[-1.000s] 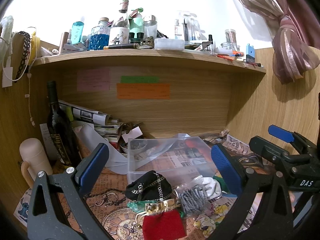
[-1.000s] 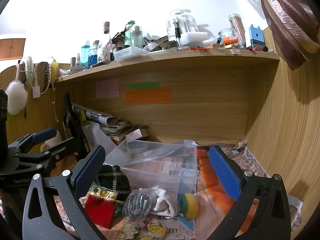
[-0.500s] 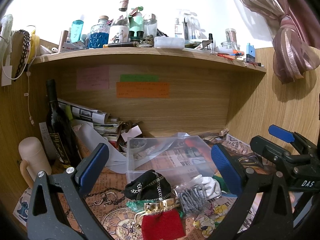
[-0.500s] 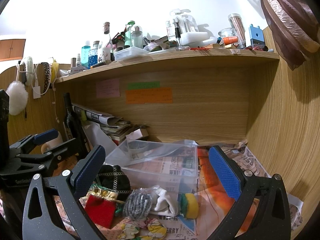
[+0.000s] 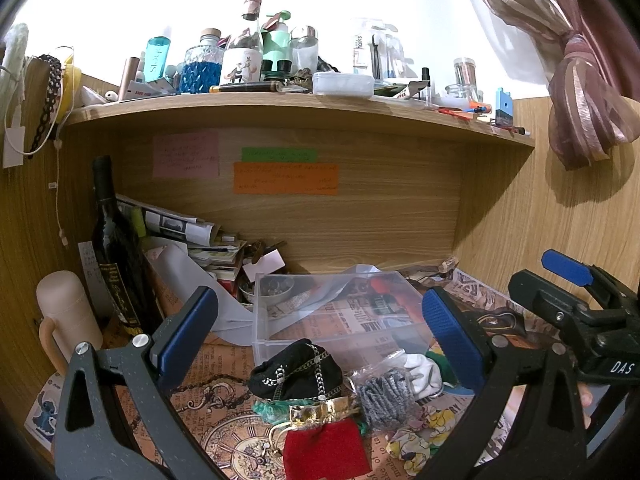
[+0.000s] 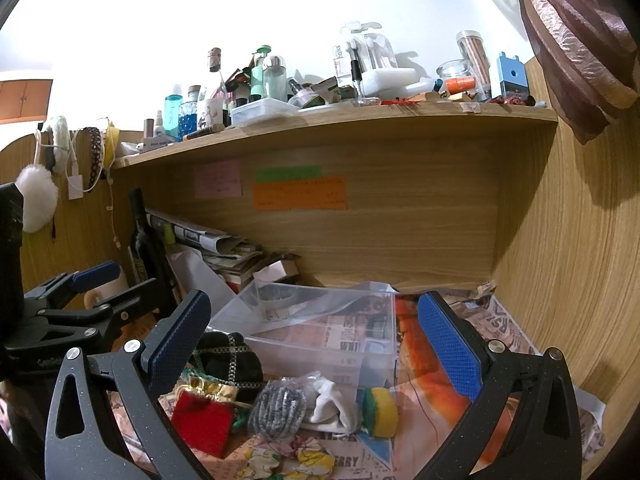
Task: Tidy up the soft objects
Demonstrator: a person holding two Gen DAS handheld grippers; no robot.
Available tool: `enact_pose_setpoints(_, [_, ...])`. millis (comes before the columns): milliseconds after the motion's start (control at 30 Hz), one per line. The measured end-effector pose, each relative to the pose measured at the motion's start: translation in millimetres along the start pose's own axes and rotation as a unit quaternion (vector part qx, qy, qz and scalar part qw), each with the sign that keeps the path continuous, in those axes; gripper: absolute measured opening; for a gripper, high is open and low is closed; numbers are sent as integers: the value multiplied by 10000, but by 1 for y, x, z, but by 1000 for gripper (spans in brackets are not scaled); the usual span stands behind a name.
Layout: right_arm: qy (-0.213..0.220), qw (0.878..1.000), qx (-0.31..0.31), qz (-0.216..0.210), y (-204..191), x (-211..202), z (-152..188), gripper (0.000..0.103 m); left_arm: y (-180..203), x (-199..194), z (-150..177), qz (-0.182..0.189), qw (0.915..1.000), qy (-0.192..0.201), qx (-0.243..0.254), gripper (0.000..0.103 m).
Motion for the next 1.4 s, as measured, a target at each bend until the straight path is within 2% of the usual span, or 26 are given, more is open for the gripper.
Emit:
enact_pose_setpoints(733, [-151, 9998, 96, -34, 6, 7, 3, 103, 2, 4, 3, 45, 9999, -90, 46, 103])
enact_pose_setpoints(900, [-303, 9995, 119, 26, 14, 12, 12, 103, 1, 17, 15, 86, 9991, -413, 81, 103])
enact_pose_setpoints(1167, [-704, 9968, 260, 274, 38, 17, 37, 103, -1, 47, 57, 137, 9917, -1259, 238, 103])
enact_pose_setpoints(1400, [-1209, 9908, 433, 421, 57, 25, 61, 93, 0, 60, 92, 144, 9826, -1827, 308, 103])
Point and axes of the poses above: each gripper's, at about its wrist camera, not at the fingertips, and x roughly the way its jaws point, y to its right, z to its underside, the point moved 1 cm from there along x, roughly the way its jaws point, and after that the axes turned 14 degrees about -z, right-handed, at the moved point
